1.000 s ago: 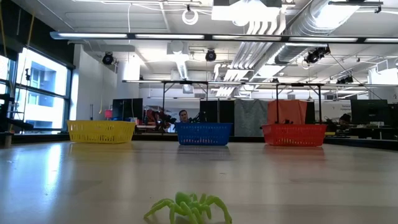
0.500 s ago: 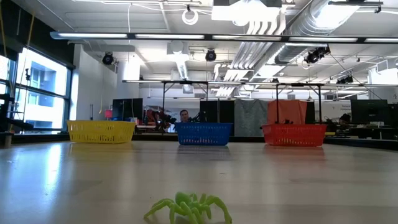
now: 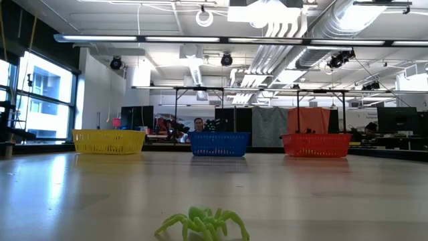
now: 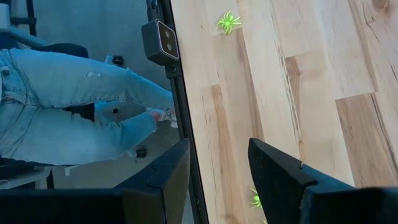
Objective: Sort Halloween decoration
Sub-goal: Put the orange spider toy into the blue basket
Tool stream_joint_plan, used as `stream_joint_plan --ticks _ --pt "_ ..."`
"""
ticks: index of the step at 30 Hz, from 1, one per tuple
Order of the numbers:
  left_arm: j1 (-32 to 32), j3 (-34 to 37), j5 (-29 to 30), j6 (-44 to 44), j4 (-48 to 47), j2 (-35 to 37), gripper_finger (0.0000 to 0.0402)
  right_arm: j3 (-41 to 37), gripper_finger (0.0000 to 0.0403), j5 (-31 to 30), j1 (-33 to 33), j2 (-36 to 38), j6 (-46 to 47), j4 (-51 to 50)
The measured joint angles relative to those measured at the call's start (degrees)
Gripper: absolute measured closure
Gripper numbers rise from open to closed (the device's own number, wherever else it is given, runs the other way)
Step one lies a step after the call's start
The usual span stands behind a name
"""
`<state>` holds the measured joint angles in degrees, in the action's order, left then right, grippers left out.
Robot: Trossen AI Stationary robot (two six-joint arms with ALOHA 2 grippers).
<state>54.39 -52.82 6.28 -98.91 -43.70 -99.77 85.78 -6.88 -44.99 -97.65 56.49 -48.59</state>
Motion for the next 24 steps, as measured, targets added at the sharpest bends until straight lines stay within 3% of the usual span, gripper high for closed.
stream_joint_plan --ticks 11,24 --pt "0.0 -6.91 0.87 2.35 -7.74 -0.35 0.0401 0.0 0.0243 -0.02 0.0 0.0 0.0 -0.01" --pt "0.0 -22.9 6.28 4.68 -26.66 -0.13 0.0401 0.0 0.0243 -0.02 0.0 0.0 0.0 -0.01"
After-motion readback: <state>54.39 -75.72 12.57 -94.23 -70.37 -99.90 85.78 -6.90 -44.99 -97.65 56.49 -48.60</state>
